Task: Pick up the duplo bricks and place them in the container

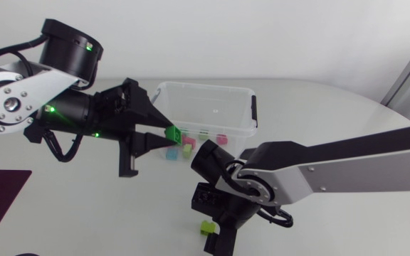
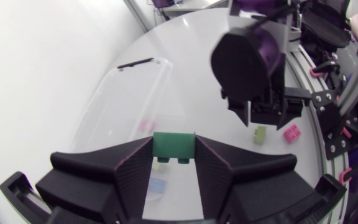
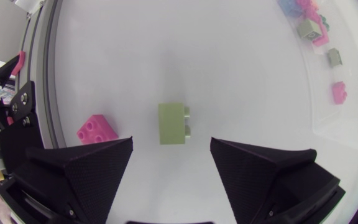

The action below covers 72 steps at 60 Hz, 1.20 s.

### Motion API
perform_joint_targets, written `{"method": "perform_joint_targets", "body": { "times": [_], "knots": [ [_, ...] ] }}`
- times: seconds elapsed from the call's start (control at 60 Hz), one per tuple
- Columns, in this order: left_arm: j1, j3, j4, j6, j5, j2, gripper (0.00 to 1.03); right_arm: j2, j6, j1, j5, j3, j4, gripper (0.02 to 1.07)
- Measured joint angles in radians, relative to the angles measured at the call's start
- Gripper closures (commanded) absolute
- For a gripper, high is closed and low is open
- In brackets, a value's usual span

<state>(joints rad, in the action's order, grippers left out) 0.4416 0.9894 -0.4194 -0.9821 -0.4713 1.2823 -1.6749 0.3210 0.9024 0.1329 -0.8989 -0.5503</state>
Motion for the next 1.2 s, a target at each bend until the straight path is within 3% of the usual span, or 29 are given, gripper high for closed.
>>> {"method": "perform_joint_targets", "body": {
  "times": [0.2, 0.283, 0.333, 0.383, 0.583, 0.6, 0.633, 0.667, 0.683, 0.767, 0.917, 1.05, 1.117, 1.2],
  "knots": [
    [-0.041, 0.038, 0.221, 0.175, -0.003, 0.029, 0.82, -0.03, 0.0, 0.0, -0.003, -0.038, -0.004, 0.34],
    [-0.048, 0.067, 0.278, 0.218, 0.002, 0.078, 0.82, -0.042, 0.0, 0.006, -0.003, -0.056, -0.004, 0.5],
    [-0.049, 0.075, 0.311, 0.24, 0.005, 0.111, 0.81, -0.05, 0.0, 0.007, 0.004, -0.063, -0.003, 0.68],
    [-0.049, 0.082, 0.335, 0.258, 0.008, 0.146, 0.8, -0.061, 0.0, 0.008, 0.014, -0.071, -0.003, 0.73],
    [-0.049, 0.125, 0.408, 0.314, 0.055, 0.283, 0.51, -0.1, 0.001, 0.008, 0.039, -0.079, -0.027, 0.89],
    [-0.049, 0.134, 0.411, 0.321, 0.058, 0.297, 0.5, -0.1, 0.001, 0.007, 0.04, -0.079, -0.03, 0.9],
    [-0.049, 0.164, 0.42, 0.333, 0.071, 0.335, 0.33, -0.1, 0.001, 0.006, 0.047, -0.079, -0.031, 0.9],
    [-0.049, 0.19, 0.426, 0.344, 0.084, 0.364, 0.26, -0.098, 0.001, 0.005, 0.047, -0.079, -0.034, 0.9],
    [-0.049, 0.197, 0.428, 0.348, 0.086, 0.372, 0.18, -0.097, 0.001, 0.005, 0.047, -0.079, -0.039, 0.9],
    [-0.049, 0.236, 0.437, 0.367, 0.111, 0.407, 0.06, -0.065, 0.001, -0.006, 0.046, -0.079, -0.069, 0.9],
    [-0.049, 0.273, 0.452, 0.396, 0.133, 0.418, 0.05, 0.076, 0.001, -0.074, 0.047, -0.087, -0.151, 0.9],
    [-0.077, 0.272, 0.433, 0.414, 0.137, 0.387, 0.05, 0.22, 0.021, -0.198, 0.051, -0.196, -0.217, 0.9],
    [-0.105, 0.252, 0.388, 0.414, 0.124, 0.325, 0.06, 0.252, 0.024, -0.255, 0.053, -0.268, -0.229, 0.9],
    [-0.145, 0.215, 0.259, 0.375, 0.05, 0.192, 0.06, 0.269, 0.023, -0.336, 0.081, -0.373, -0.23, 0.9]
  ]
}}
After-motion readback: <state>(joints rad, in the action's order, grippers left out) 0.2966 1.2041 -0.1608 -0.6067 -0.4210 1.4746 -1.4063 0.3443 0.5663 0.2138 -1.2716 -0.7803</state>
